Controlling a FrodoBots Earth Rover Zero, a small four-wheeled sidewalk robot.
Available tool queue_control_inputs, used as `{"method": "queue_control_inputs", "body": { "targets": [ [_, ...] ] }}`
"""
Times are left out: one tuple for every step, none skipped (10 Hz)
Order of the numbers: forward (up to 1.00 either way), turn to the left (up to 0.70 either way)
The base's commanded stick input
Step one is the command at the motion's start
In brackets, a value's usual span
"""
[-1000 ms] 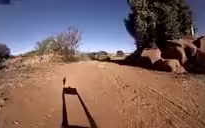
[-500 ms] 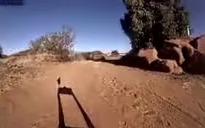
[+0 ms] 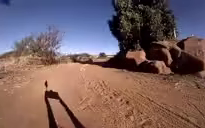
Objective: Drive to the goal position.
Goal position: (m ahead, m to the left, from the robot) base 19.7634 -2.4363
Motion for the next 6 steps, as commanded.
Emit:
{"method": "queue_control_inputs", "body": {
  "targets": [
    [0.50,0.00],
    [0.50,0.00],
    [0.50,0.00],
    [0.50,0.00],
    [0.50,0.00],
    [0.50,0.00]
  ]
}}
